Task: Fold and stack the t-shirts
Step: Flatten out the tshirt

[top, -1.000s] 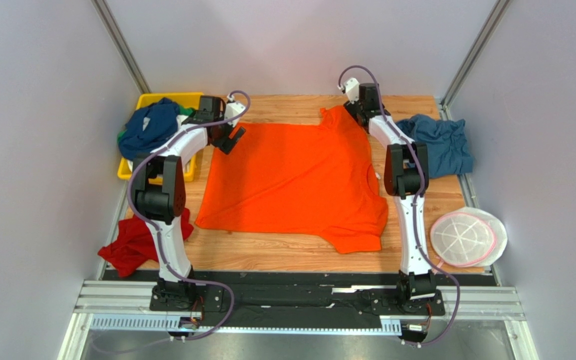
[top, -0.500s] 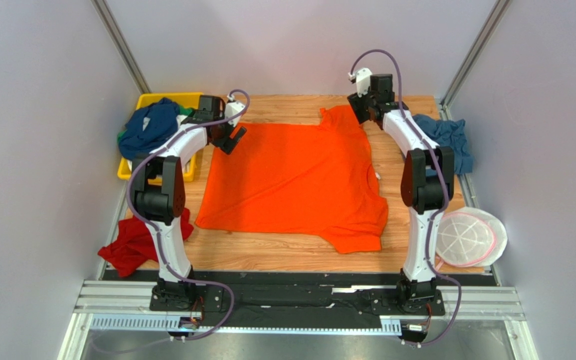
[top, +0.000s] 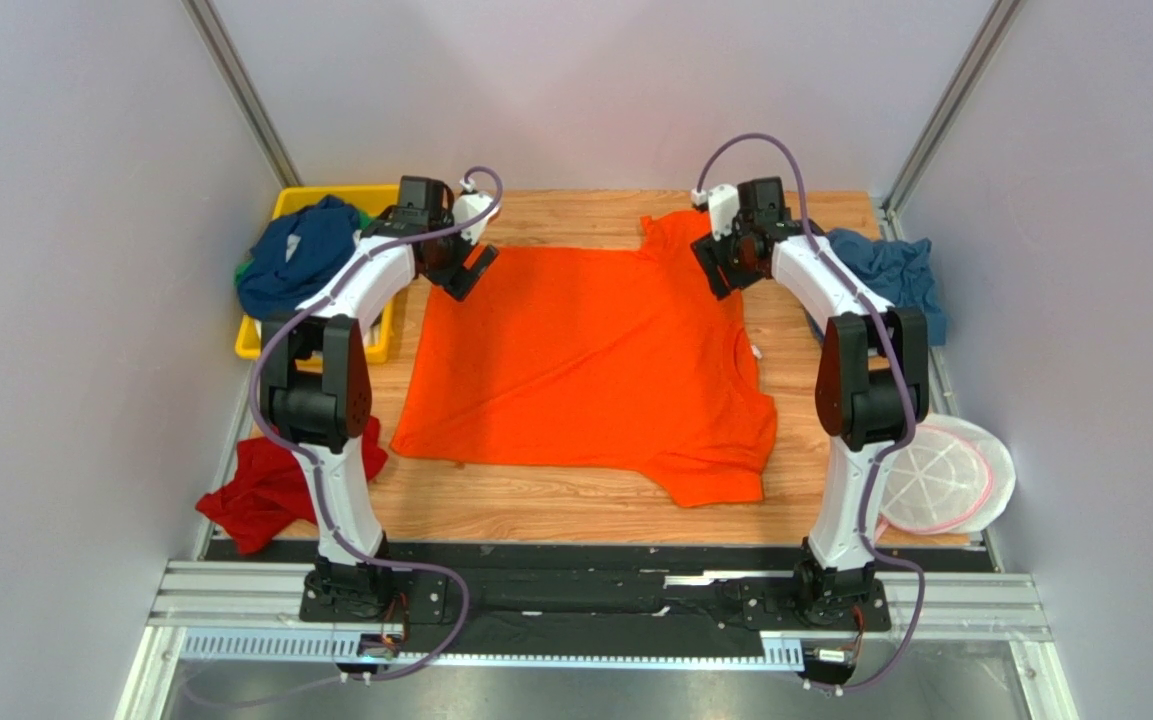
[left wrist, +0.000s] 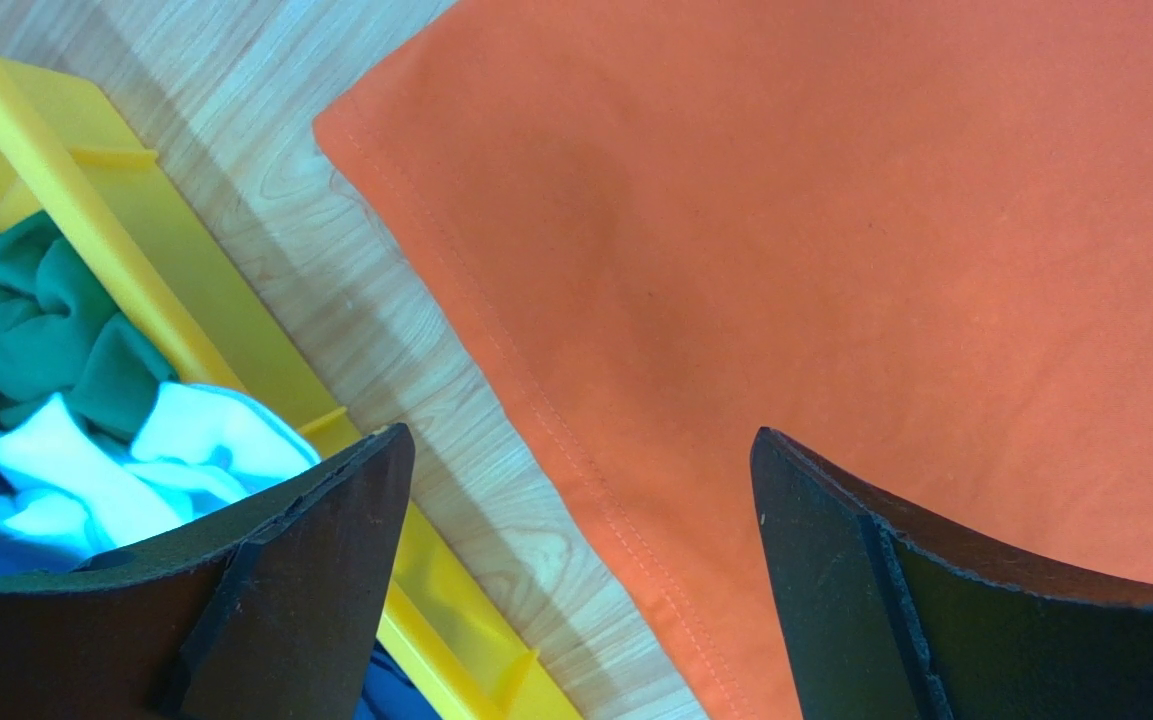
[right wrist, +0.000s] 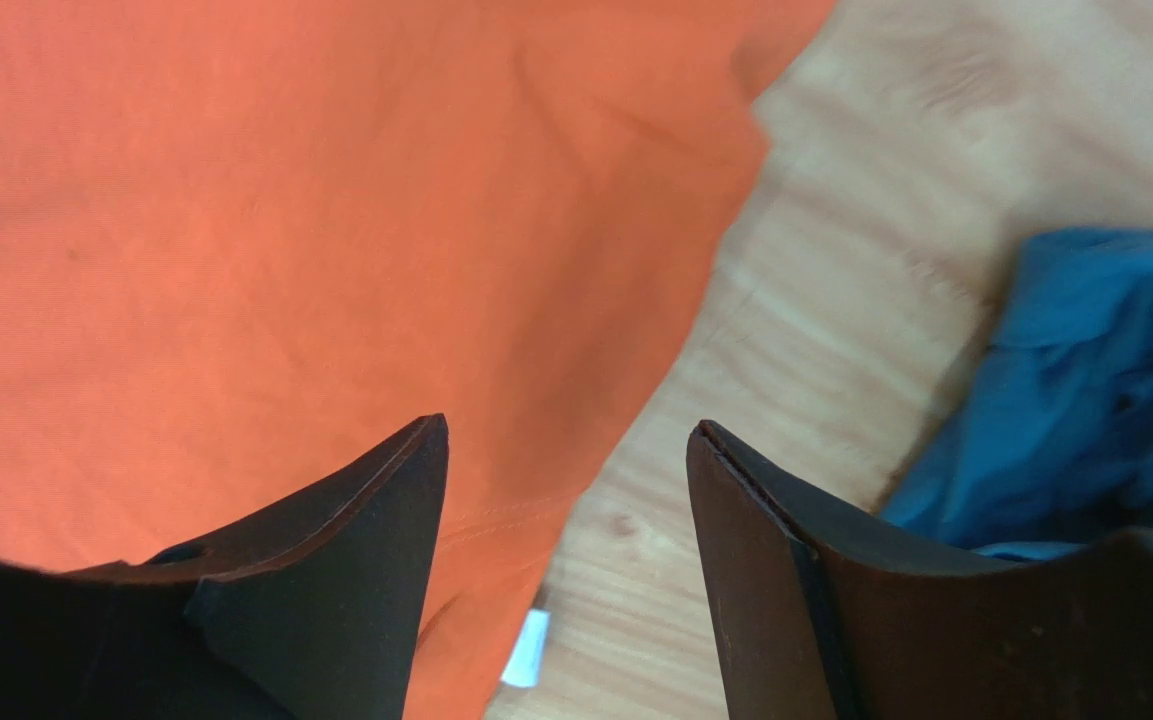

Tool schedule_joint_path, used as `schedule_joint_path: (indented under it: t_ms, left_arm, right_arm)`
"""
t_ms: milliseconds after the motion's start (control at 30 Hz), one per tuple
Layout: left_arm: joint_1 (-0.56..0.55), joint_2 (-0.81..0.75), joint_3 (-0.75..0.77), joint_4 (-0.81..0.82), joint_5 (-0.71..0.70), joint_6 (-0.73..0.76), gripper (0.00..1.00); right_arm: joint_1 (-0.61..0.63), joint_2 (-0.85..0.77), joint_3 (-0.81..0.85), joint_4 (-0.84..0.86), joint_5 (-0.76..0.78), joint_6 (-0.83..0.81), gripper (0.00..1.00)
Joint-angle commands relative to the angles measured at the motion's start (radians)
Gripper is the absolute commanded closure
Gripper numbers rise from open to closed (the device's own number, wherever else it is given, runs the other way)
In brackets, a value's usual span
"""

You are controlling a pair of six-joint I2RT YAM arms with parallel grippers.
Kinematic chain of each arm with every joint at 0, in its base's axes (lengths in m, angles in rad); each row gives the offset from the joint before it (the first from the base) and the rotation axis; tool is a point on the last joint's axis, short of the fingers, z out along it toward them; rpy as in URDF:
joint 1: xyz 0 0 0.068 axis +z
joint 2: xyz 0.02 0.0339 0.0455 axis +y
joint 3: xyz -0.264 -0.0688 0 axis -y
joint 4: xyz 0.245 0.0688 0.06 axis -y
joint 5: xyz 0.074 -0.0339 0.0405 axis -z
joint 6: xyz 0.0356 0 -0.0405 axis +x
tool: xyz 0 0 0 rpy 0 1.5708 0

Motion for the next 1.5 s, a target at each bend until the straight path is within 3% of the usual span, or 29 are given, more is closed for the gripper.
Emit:
schedule_joint_path:
  t_ms: [0,467,1467]
  left_arm:
    - [-0.004,0.012,0.028,-0.009,-0.006,0.035,0.09]
    - [-0.034,0.110,0.008,-0.013,-0.076,0.121,0.09]
    - [-0.050,0.308,0.196,-0.030,-0.222,0.184,0.10]
  right_arm:
    - [0.007,-0.067,-0.040,-0.011,-0.019,0.008,0.36]
    - [0.015,0.034,-0.027,0.016,-0.007,-0.001,0.37]
    - [0.030,0.284,0.230,0.076,0.211,-0.124,0.38]
